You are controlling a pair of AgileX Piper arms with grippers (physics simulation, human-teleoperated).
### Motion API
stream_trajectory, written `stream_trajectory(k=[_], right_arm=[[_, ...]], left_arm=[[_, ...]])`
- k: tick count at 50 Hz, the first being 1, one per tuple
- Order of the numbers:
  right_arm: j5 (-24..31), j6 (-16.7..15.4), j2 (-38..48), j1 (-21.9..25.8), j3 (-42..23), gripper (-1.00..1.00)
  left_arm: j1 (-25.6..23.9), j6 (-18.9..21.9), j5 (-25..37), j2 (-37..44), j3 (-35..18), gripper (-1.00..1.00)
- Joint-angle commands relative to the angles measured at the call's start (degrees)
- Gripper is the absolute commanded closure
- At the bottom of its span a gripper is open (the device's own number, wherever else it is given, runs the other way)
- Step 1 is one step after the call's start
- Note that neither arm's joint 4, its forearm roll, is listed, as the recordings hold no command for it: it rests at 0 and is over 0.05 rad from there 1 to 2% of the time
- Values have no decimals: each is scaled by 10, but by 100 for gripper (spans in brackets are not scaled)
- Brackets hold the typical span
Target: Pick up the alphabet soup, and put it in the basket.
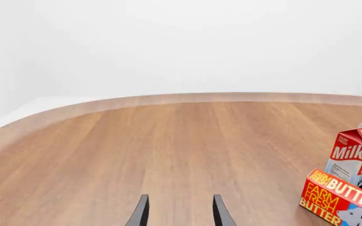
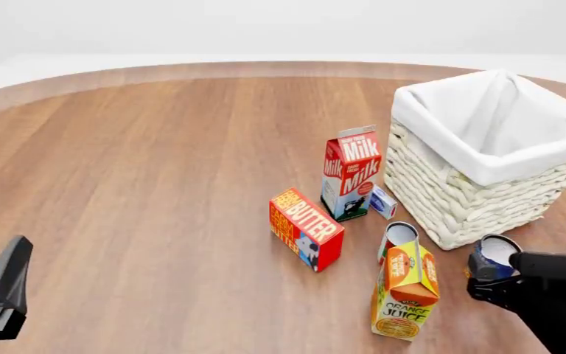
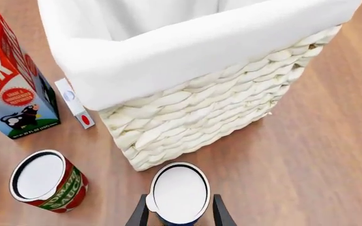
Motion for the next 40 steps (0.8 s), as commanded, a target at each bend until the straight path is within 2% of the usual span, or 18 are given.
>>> stream_trajectory(k=[1, 19, 20, 33, 40], right_arm=[[-33, 0, 46, -1, 0, -100], [-74, 2, 107, 2, 0, -100], [-38, -1, 55, 3, 0, 100], [37, -4, -33, 1, 0, 100], [113, -7, -121, 3, 0, 100]], left_arm=[[0, 0, 0, 0, 0, -100], [0, 0, 0, 0, 0, -100], [0, 0, 0, 0, 0, -100], [0, 0, 0, 0, 0, -100], [0, 0, 0, 0, 0, -100]])
